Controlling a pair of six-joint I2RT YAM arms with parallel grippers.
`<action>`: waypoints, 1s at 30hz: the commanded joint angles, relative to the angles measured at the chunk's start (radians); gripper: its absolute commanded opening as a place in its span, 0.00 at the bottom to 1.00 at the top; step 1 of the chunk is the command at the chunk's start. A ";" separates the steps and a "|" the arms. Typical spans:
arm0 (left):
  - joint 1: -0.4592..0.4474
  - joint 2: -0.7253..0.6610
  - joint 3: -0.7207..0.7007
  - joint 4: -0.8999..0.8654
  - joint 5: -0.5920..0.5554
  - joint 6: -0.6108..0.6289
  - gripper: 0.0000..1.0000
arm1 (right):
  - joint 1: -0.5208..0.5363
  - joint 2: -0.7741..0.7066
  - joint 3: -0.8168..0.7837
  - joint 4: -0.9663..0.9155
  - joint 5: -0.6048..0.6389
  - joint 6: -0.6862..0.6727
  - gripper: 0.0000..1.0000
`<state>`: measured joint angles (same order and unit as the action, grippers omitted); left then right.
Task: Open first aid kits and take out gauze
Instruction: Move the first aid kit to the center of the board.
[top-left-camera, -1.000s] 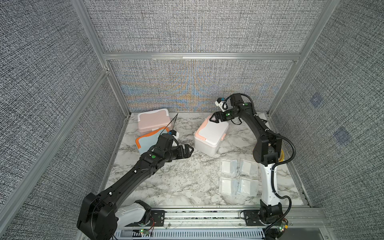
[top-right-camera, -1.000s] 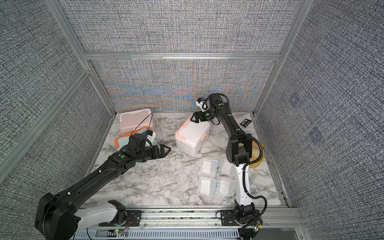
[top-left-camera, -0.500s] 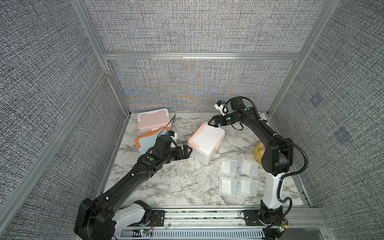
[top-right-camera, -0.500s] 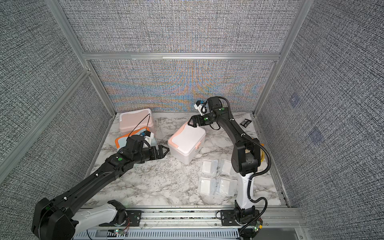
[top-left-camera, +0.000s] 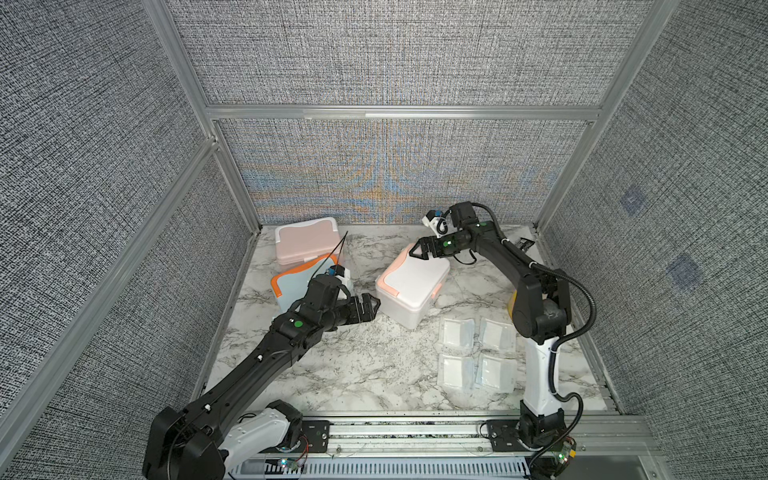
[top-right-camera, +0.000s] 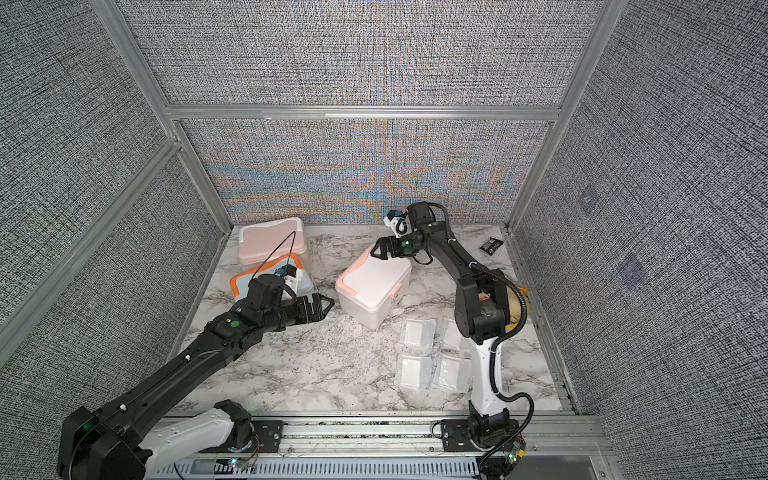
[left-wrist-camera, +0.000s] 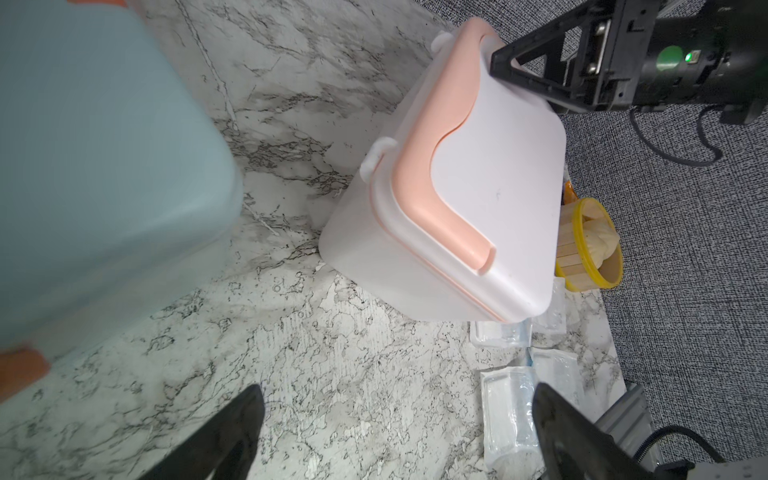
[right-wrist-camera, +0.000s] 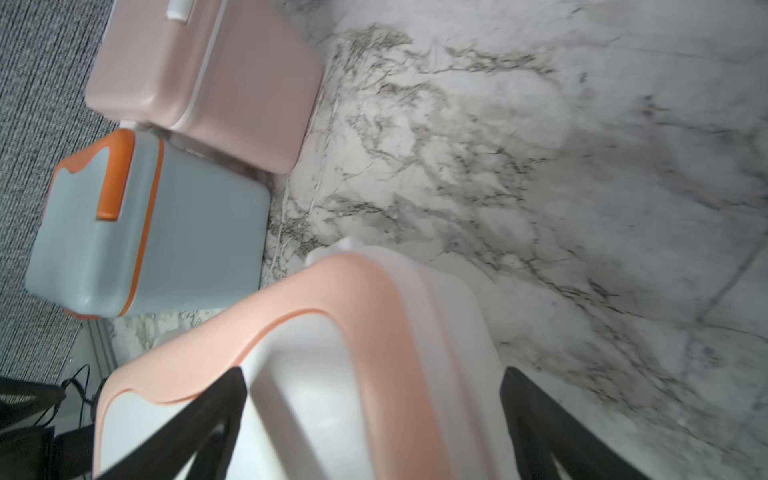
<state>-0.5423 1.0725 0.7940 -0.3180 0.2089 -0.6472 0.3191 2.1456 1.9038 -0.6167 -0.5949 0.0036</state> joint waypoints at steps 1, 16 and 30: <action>0.001 -0.023 0.003 -0.029 -0.024 -0.007 0.99 | 0.035 -0.014 -0.003 -0.066 -0.045 -0.049 0.96; 0.007 -0.108 0.001 -0.126 -0.096 0.026 0.99 | 0.192 -0.107 -0.159 -0.018 -0.108 -0.098 0.93; 0.007 -0.097 0.014 -0.127 -0.118 0.037 0.99 | 0.276 -0.279 -0.279 0.075 0.006 0.018 0.99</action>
<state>-0.5358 0.9771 0.8078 -0.4469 0.1070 -0.6247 0.5949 1.9102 1.6451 -0.5919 -0.6518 -0.0425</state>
